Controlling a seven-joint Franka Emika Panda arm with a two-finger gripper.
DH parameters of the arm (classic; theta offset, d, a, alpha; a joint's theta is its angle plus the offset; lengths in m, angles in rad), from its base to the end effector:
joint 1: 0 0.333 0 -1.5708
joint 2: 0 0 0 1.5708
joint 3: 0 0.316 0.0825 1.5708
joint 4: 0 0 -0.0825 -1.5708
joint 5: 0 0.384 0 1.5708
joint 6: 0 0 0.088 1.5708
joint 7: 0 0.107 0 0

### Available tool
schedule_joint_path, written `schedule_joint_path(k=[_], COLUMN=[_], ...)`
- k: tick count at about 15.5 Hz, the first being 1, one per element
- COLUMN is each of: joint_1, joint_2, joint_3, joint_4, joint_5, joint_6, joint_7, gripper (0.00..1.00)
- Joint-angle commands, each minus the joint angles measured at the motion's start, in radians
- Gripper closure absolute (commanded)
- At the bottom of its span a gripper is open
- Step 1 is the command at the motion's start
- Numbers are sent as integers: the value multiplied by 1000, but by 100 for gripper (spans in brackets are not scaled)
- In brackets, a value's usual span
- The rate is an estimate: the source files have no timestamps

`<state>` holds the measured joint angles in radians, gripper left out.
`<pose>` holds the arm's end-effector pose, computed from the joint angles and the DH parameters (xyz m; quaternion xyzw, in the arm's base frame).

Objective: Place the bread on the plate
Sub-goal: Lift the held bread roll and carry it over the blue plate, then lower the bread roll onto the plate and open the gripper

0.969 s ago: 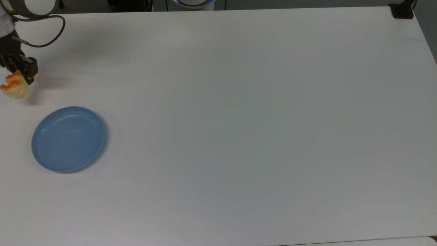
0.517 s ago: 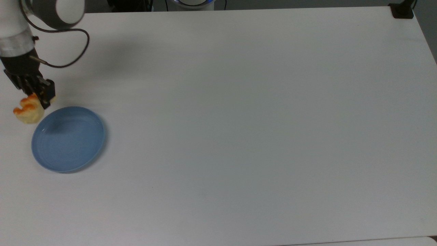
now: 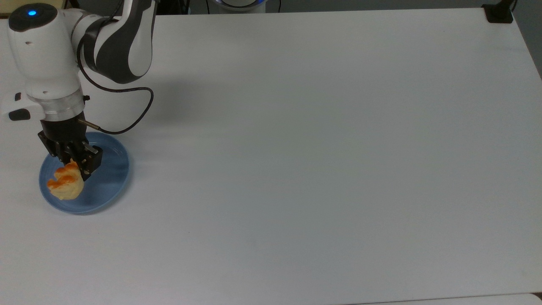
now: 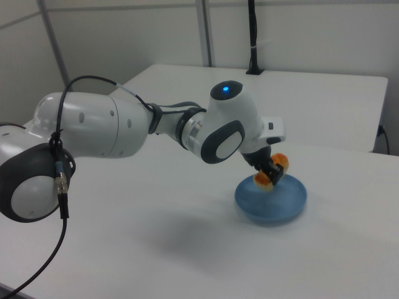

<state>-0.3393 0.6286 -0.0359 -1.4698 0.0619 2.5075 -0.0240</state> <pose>0.6989 -0.2697 0.3551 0.9612 -0.1860 0.2020 0.0272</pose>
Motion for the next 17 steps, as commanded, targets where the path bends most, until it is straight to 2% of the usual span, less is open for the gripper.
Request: schedule_joint_path(k=[1,4,6,7,8,14,17], joint_1=[-1,-1,2,2,2,0,-7], joint_2=[-1,-6,-6,-6,-6,-15,-90], joint_3=[-7,-9,-7,-7,-7,-9,-7], joint_4=[22,22,17,17,16,14,-4], joint_5=[-80,-86,-88,-89,-91,-89,-76], joint_6=[-140,-242,-246,-248,-248,-246,-263], joint_7=[-29,-157,-163,-162,-162,-160,-149], gripper=[61,61,61,34,0,0,0])
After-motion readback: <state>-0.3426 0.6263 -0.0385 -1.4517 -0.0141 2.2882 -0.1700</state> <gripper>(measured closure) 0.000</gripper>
